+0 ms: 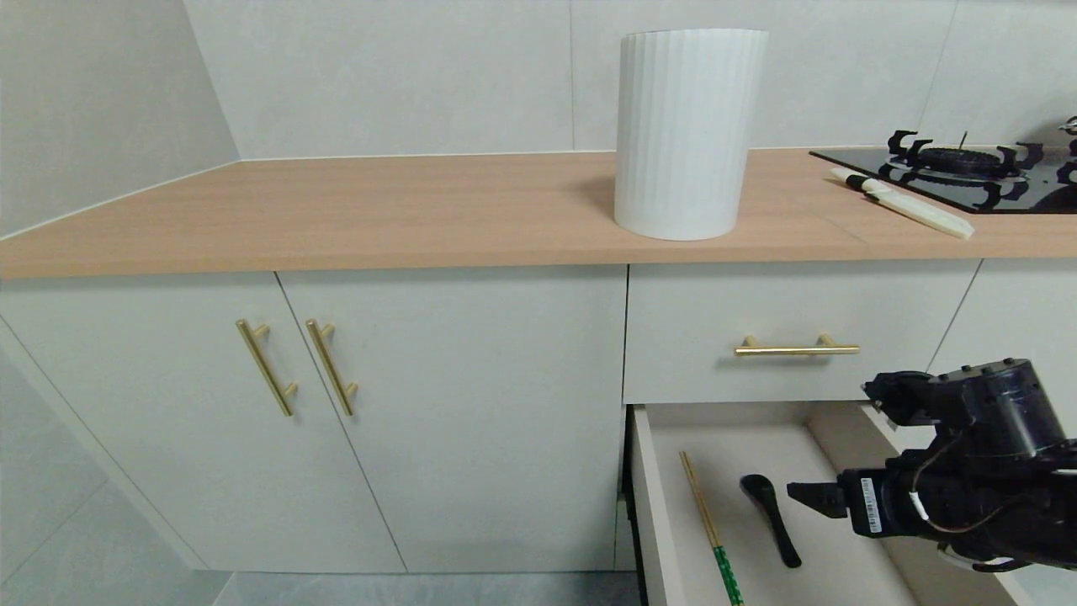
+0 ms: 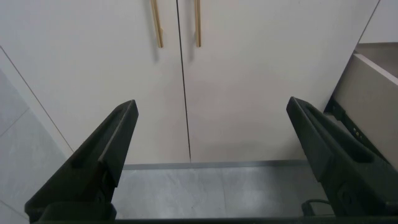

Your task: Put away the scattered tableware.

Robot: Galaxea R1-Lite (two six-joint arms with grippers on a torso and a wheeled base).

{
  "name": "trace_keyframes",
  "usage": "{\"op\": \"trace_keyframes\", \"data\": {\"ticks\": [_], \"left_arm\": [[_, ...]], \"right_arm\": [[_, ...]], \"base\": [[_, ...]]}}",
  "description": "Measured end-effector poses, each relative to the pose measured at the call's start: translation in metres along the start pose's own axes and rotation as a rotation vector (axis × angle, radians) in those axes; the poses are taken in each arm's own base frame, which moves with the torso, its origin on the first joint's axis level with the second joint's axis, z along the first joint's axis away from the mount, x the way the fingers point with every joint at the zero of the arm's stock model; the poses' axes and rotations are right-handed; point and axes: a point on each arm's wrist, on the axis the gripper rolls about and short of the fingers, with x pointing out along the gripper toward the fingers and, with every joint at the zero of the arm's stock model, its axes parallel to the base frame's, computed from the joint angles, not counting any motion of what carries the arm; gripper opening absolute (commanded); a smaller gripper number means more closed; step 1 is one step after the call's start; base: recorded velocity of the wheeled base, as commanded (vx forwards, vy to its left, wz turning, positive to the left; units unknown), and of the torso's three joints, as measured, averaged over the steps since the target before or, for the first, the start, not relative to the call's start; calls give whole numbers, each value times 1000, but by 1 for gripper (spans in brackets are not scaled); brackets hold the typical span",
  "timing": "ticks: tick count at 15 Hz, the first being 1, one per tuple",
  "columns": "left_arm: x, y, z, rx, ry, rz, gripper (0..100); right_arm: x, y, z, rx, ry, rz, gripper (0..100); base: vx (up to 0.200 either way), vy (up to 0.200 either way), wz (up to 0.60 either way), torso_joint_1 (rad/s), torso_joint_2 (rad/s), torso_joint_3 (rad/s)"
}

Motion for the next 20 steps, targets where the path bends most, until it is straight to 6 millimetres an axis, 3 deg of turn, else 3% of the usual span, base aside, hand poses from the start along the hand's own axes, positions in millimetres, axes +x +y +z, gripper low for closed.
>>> {"op": "trace_keyframes", "data": {"ticks": [3, 8, 14, 17, 20], "left_arm": [[0, 0, 0, -1, 0, 0, 100], [0, 0, 0, 0, 0, 0, 100], [0, 0, 0, -1, 0, 0, 100], [0, 0, 0, 0, 0, 0, 100], [0, 0, 0, 0, 0, 0, 100]], "right_arm": [[-20, 5, 8, -8, -62, 38, 100], [-27, 7, 4, -21, -49, 53, 100], [-38, 14, -12, -75, 90, 167, 100], [-55, 11, -31, -221, 271, 310, 100], [-61, 11, -40, -293, 364, 335, 100]], "base": [[-200, 0, 0, 1, -1, 5], [-200, 0, 0, 1, 4, 2], [0, 0, 0, 0, 0, 0], [0, 0, 0, 0, 0, 0], [0, 0, 0, 0, 0, 0]]}}
